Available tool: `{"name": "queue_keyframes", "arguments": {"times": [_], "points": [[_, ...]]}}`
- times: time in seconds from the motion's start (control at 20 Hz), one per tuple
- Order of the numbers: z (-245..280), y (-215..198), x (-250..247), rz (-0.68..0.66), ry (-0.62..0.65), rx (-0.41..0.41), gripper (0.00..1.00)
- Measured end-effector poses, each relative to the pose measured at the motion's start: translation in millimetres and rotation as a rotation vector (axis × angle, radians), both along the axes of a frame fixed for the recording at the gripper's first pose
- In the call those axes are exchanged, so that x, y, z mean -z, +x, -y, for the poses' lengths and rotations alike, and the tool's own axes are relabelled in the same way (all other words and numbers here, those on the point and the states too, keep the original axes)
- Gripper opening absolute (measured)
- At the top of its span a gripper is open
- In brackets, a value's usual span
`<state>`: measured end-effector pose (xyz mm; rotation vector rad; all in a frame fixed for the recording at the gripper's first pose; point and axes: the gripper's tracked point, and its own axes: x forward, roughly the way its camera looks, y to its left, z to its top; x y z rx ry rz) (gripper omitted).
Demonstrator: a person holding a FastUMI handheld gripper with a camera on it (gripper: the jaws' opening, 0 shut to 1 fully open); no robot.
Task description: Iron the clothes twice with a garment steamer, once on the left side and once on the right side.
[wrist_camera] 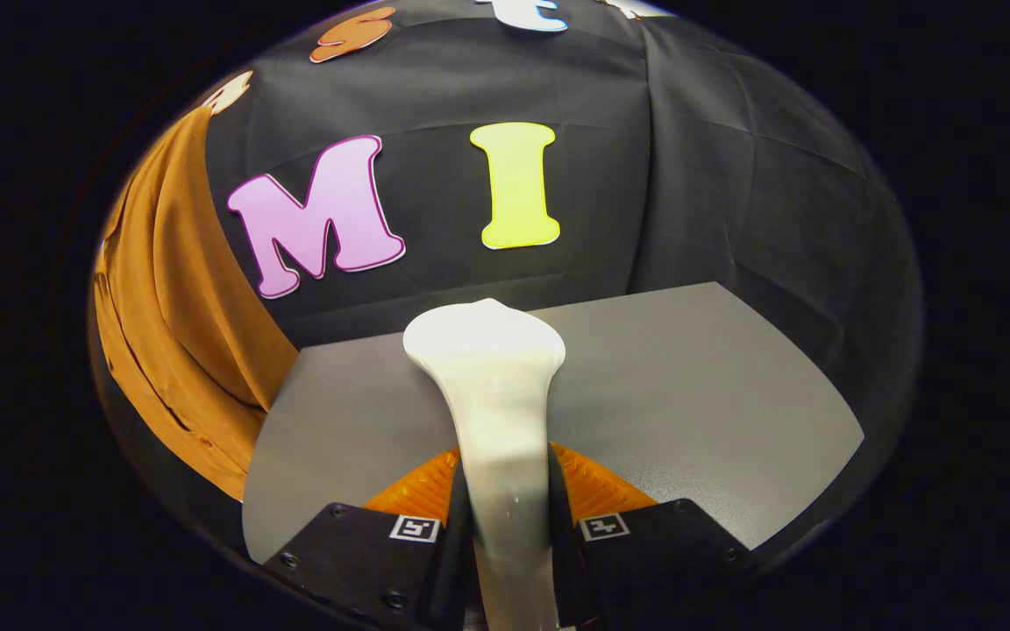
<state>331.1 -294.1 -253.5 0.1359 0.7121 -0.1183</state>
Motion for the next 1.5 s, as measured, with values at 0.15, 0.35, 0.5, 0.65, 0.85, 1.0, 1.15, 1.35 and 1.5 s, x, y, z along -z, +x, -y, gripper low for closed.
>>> {"name": "queue_keyframes", "arguments": {"times": [0.15,0.35,0.5,0.65,0.85,1.0,1.15,1.35,1.5], "points": [[0,-6,-21,0.053,-0.001,0.001,0.43],[-9,-20,-53,0.124,-0.004,-0.004,0.43],[-27,-34,-72,0.175,0.005,-0.026,0.42],[-50,-47,-89,0.215,0.005,-0.033,0.42],[-97,-62,-107,0.254,0.028,-0.055,0.42],[-133,-69,-118,0.285,0.02,-0.057,0.42],[-177,-69,-127,0.314,0.016,-0.076,0.42],[-235,-61,-141,0.353,0.003,-0.103,0.42],[-268,-54,-148,0.379,-0.033,-0.118,0.42]]}}
